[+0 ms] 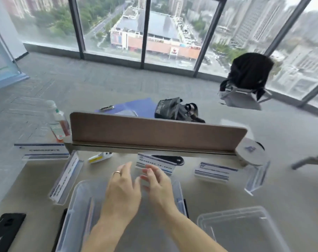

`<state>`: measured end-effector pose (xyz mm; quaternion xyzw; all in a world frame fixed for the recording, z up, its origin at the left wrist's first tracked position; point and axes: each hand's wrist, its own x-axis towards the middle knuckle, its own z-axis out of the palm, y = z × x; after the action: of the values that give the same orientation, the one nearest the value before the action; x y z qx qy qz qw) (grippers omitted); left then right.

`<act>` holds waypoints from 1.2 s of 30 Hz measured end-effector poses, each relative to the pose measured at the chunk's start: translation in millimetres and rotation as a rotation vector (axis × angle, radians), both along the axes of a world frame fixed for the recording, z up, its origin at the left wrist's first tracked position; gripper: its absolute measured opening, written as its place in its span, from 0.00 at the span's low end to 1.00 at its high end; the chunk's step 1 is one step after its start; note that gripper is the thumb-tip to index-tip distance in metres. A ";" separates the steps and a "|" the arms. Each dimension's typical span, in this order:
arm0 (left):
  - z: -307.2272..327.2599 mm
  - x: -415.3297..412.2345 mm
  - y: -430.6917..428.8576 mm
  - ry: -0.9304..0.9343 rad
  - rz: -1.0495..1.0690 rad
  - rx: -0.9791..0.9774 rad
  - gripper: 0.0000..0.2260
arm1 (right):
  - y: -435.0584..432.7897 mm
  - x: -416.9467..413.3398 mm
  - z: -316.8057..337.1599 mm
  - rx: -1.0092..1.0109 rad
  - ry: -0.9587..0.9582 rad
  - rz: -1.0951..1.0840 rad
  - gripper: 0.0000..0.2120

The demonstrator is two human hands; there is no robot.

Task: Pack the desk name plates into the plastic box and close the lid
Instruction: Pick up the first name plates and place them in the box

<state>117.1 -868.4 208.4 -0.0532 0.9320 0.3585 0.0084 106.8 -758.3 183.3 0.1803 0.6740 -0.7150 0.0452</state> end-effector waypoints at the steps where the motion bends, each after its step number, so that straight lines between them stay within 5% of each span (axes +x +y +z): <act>1: 25.0 -8.3 20.5 0.035 -0.028 0.086 0.23 | 23.5 -1.9 26.1 -0.011 0.060 -0.039 0.10; 11: 154.1 13.7 258.8 0.275 -0.323 0.339 0.20 | 305.8 75.9 140.3 0.075 0.313 -0.400 0.10; 21: 114.0 85.6 459.1 0.161 -0.339 0.492 0.18 | 551.5 147.4 115.0 0.045 0.276 -0.518 0.09; 36: 24.3 31.1 590.2 0.021 -0.066 0.604 0.14 | 697.1 87.3 63.6 0.103 0.168 -0.406 0.10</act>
<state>148.2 -278.3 232.7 -0.0144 0.7844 0.6195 0.0256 194.1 -61.2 246.9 0.2543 0.6609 -0.6865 -0.1651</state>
